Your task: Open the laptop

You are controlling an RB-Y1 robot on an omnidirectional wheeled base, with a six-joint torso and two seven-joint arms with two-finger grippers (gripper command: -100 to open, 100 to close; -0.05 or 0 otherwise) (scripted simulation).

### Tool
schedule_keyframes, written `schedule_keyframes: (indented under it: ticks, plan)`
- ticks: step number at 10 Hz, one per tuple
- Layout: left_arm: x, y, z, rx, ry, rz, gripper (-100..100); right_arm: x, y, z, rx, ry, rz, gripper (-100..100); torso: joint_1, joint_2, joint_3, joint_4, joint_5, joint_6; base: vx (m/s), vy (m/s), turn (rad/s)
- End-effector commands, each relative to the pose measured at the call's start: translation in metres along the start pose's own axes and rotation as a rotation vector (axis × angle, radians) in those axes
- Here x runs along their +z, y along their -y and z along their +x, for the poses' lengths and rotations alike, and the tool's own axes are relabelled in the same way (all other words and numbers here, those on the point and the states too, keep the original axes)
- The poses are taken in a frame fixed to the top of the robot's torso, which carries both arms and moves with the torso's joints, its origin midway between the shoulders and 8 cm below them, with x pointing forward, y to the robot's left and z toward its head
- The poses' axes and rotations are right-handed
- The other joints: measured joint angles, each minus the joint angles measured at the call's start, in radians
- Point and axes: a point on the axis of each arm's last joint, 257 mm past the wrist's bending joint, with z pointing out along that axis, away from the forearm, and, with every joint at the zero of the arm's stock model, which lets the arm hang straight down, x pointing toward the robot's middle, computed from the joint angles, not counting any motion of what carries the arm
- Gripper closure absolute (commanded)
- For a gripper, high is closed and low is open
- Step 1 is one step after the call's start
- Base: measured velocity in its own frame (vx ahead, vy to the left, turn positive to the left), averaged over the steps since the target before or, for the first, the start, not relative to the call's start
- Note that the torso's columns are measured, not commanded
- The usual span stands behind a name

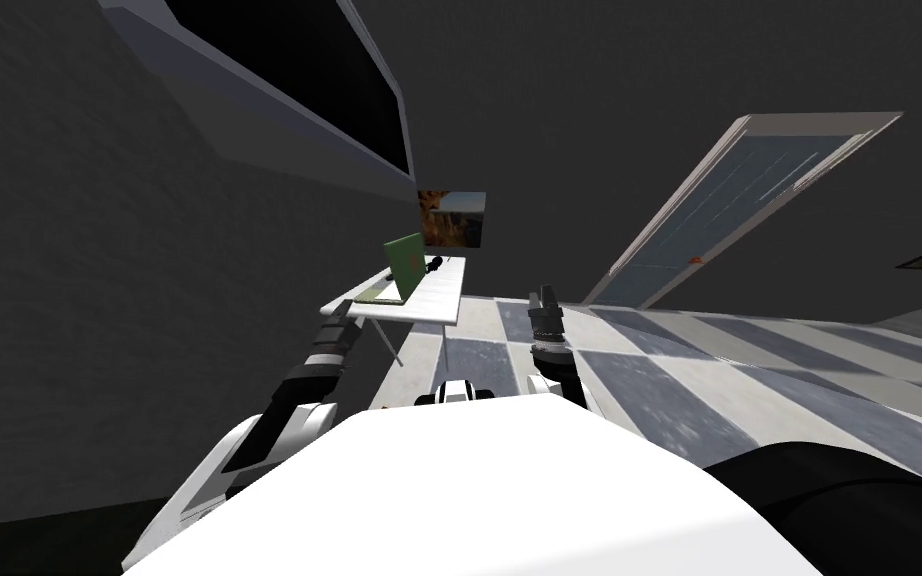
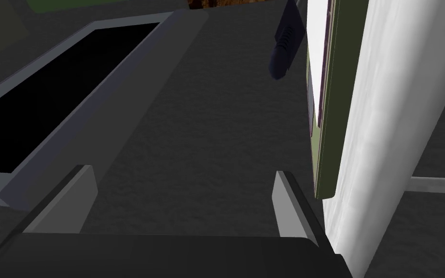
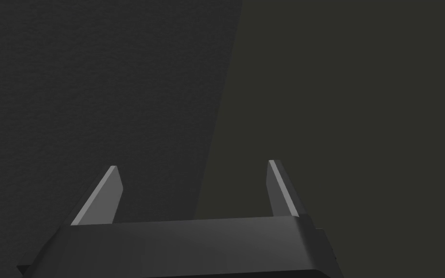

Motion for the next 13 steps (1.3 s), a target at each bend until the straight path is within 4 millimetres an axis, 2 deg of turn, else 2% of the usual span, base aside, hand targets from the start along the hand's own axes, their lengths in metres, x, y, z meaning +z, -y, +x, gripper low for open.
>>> schedule_keyframes:
  ticks: [1, 8, 13]
  plan:
    - [-0.001, -0.01, -0.009, 0.015, -0.001, -0.06, -100, 0.0, 0.0, 0.0, 0.0, 0.0, 0.0, 0, 0.0, 0.0, 0.0, 0.0, 0.0, 0.0, -0.007, -0.024, -0.079]
    - [-0.004, -0.027, -0.036, 0.063, -0.002, -0.196, -100, 0.0, 0.0, 0.0, 0.0, 0.0, 0.0, 0, 0.0, 0.0, 0.0, 0.0, 0.0, 0.0, -0.006, -0.022, -0.115]
    - [-0.008, -0.039, -0.064, 0.119, 0.004, -0.322, -100, 0.0, 0.0, 0.0, 0.0, 0.0, 0.0, 0, 0.0, 0.0, 0.0, 0.0, 0.0, 0.0, -0.005, -0.025, -0.135]
